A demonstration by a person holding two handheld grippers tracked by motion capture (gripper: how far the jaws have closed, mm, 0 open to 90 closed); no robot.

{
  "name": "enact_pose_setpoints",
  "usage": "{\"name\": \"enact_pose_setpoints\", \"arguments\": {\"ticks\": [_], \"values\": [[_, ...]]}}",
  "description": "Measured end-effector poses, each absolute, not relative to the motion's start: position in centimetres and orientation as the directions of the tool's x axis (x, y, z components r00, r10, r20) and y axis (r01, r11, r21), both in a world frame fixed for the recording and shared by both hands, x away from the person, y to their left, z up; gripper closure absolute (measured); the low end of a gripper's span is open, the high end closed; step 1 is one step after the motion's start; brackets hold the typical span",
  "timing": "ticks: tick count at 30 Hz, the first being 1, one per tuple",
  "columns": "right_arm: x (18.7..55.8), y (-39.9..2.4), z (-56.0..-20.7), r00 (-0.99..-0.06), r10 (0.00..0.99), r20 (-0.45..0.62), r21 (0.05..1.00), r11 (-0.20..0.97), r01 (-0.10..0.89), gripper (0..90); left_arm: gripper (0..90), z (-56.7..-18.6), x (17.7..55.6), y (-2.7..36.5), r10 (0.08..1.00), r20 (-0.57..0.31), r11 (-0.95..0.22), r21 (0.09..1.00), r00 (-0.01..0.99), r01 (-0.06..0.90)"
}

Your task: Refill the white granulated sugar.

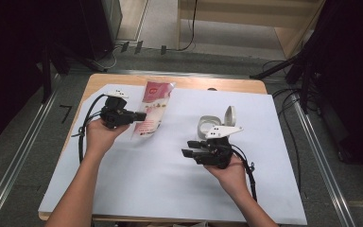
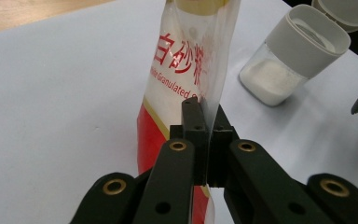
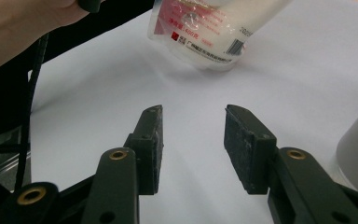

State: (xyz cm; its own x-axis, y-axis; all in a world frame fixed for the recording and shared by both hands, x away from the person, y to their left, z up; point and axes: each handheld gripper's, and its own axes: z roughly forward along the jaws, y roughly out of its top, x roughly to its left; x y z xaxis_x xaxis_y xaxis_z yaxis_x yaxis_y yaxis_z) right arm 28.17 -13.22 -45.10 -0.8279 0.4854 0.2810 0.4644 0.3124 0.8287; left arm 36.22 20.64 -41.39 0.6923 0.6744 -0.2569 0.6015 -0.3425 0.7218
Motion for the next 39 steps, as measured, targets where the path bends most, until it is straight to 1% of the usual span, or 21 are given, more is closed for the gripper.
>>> {"name": "enact_pose_setpoints", "arguments": {"ticks": [3, 5, 12, 23, 39], "values": [[27.9, -13.8, -45.2, -0.830, 0.478, 0.289, 0.830, 0.308, 0.466, 57.7, 90.0, -41.6, 35.9, 20.9, 0.668, -0.262, -0.346, 0.719, 0.697, 0.602], [27.7, -14.2, -45.3, -0.832, 0.483, 0.272, 0.836, 0.310, 0.454, 57.7, 90.0, -41.8, 35.8, 21.1, 0.658, -0.259, -0.355, 0.722, 0.707, 0.594], [27.5, -15.2, -45.2, -0.826, 0.496, 0.268, 0.840, 0.299, 0.453, 57.7, 90.0, -42.1, 35.1, 21.9, 0.671, -0.257, -0.340, 0.728, 0.696, 0.596], [27.4, -15.4, -45.3, -0.824, 0.509, 0.249, 0.839, 0.311, 0.446, 57.9, 90.0, -42.6, 34.1, 22.8, 0.680, -0.257, -0.347, 0.713, 0.687, 0.610], [27.5, -15.6, -45.5, -0.817, 0.518, 0.253, 0.838, 0.305, 0.453, 58.2, 88.5, -43.2, 33.6, 24.0, 0.678, -0.276, -0.337, 0.707, 0.681, 0.621]]}}
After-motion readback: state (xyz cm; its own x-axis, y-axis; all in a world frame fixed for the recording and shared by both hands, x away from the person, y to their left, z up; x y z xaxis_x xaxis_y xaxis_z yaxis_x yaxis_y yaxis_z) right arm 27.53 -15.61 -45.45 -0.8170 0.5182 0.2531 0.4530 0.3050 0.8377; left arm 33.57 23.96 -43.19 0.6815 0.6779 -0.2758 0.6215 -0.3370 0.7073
